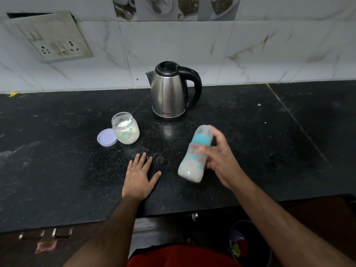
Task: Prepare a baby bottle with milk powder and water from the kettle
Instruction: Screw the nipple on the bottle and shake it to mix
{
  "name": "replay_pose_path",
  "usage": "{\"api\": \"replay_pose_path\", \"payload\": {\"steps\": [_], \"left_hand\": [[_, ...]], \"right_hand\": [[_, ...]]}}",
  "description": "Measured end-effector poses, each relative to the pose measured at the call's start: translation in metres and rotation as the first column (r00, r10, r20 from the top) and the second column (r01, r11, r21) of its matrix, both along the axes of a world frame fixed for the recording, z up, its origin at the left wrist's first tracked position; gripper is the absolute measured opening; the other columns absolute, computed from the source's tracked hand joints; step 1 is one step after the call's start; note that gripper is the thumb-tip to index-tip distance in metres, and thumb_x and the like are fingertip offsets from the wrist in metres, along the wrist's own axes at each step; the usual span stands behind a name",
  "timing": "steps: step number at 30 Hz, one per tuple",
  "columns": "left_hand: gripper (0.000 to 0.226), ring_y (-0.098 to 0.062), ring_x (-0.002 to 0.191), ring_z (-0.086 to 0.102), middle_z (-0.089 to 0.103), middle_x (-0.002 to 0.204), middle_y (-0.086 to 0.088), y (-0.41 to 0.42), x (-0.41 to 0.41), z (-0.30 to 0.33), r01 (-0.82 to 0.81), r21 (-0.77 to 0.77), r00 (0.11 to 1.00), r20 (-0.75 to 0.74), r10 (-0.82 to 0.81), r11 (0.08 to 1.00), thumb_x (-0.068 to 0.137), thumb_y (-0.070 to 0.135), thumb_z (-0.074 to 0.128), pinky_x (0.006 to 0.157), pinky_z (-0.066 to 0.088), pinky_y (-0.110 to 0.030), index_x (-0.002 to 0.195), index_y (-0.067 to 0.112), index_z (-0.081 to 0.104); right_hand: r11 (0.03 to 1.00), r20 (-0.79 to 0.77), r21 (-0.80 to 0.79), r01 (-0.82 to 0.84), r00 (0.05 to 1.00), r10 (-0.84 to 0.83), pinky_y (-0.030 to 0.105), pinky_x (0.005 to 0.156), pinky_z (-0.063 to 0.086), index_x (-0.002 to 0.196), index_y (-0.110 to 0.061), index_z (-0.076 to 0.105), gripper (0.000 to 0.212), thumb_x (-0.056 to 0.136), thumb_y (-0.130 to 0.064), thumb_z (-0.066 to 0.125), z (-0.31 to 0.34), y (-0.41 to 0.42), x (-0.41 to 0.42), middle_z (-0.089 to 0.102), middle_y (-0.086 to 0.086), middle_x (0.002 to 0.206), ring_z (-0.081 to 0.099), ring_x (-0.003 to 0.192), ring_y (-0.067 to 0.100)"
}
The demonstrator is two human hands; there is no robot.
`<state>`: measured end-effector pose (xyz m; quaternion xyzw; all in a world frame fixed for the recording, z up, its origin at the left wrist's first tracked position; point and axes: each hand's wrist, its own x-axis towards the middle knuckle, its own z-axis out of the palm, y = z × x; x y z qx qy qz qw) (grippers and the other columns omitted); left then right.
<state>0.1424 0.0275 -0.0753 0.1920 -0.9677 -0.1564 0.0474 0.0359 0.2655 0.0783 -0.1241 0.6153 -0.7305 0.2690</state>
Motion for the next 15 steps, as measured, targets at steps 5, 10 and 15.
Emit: {"api": "replay_pose_path", "payload": {"steps": [5, 10, 15], "left_hand": [[0.075, -0.018, 0.154, 0.004, 0.020, 0.165, -0.001, -0.001, 0.000, -0.001, 0.001, -0.008, 1.000, 0.007, -0.001, 1.000, 0.093, 0.067, 0.036, 0.125, 0.000, -0.039, 0.153, 0.023, 0.033], [0.076, -0.018, 0.154, 0.006, 0.021, 0.164, -0.002, -0.001, 0.000, -0.003, 0.002, -0.004, 1.000, -0.005, -0.002, 1.000, 0.092, 0.068, 0.035, 0.125, 0.001, -0.039, 0.153, 0.023, 0.034], [0.076, -0.018, 0.154, 0.006, 0.021, 0.164, -0.001, -0.002, 0.000, -0.004, 0.005, -0.010, 1.000, -0.001, -0.005, 1.000, 0.092, 0.069, 0.034, 0.125, 0.002, -0.039, 0.153, 0.023, 0.034]], "right_hand": [[0.998, 0.035, -0.017, 0.061, 0.998, -0.061, 0.053, 0.079, 0.060, 0.144, -0.033, 0.034, 0.066, 0.090, -0.016, 0.066, -0.003, -0.003, 0.003, 0.069, 0.004, 0.113, 0.072, 0.101, 0.025], [1.000, 0.006, -0.002, -0.016, 1.000, 0.016, 0.049, 0.078, 0.061, 0.140, -0.035, 0.038, 0.066, 0.083, -0.019, 0.068, 0.002, -0.001, 0.001, 0.075, -0.002, 0.106, 0.072, 0.098, 0.022], [0.997, 0.038, -0.030, 0.067, 0.997, -0.066, 0.054, 0.079, 0.059, 0.143, -0.034, 0.036, 0.063, 0.090, -0.015, 0.065, -0.002, 0.001, 0.001, 0.069, 0.004, 0.113, 0.071, 0.101, 0.025]]}}
